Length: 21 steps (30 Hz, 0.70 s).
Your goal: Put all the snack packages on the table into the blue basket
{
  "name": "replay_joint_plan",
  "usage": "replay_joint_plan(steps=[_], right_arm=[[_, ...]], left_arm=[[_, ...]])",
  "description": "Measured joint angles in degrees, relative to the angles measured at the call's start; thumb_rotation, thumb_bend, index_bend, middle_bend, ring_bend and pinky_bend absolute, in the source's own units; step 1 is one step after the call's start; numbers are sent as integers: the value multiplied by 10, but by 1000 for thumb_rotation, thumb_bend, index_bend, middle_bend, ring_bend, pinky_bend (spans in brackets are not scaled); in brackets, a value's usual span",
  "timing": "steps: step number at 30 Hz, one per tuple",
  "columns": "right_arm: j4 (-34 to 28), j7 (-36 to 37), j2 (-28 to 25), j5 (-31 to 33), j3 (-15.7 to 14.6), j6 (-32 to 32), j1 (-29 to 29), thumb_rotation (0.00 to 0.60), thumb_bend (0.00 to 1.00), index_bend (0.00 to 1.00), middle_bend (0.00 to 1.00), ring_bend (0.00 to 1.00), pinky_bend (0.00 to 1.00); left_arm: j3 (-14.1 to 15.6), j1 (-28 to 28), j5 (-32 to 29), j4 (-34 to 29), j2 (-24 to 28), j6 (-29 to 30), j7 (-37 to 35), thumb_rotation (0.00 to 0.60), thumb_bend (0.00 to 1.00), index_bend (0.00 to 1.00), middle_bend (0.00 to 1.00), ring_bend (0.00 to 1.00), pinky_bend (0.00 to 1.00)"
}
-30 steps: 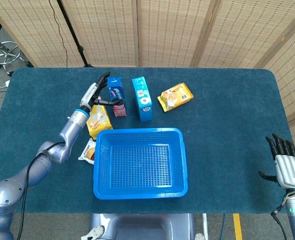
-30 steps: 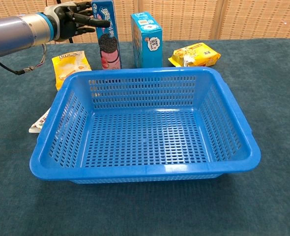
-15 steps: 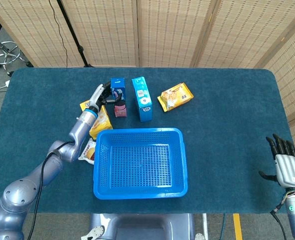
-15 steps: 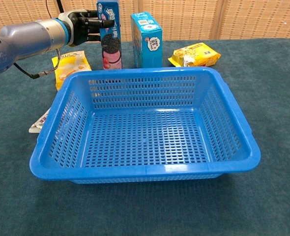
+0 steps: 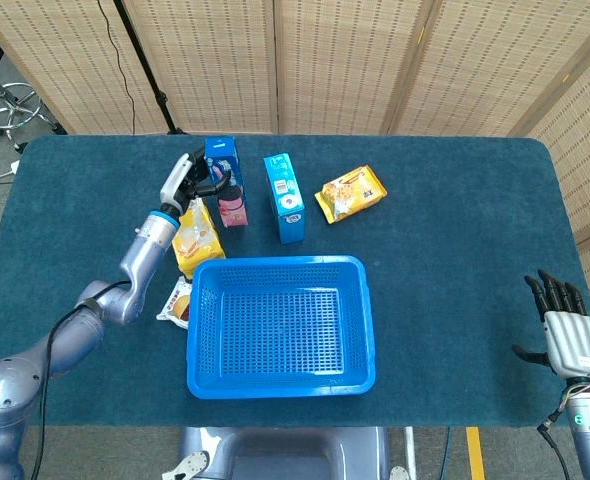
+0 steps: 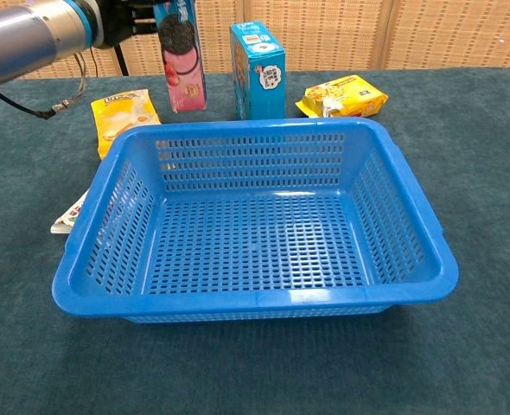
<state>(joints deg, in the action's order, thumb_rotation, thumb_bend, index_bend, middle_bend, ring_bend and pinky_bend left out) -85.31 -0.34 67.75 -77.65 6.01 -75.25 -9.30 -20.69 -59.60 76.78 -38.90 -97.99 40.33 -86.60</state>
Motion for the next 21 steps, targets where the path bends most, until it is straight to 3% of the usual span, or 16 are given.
replay_joint_plan(steps=[9,14,17,21], right_arm=[[-13,-10,-2,-13,-4,-12,2,600,0,0,0,0,0],[-15,-9,-2,-12,-2,-13,1,600,0,0,0,0,0],[-16,-6,-3,-13,-2,-13,0,600,0,0,0,0,0],[-16,-2,-5,-13,-2,-12,0,600,0,0,0,0,0]], left_arm=[[19,83,77,-278,213,141,-9,600,587,603,494,372,422],[54,116,161,-422,332,196,-24,600,587,603,494,372,422],[88,123,226,-477,366,216,-27,600,586,602,494,373,422],[133,118,281,-528,369,221,-19,600,584,599,494,371,422]])
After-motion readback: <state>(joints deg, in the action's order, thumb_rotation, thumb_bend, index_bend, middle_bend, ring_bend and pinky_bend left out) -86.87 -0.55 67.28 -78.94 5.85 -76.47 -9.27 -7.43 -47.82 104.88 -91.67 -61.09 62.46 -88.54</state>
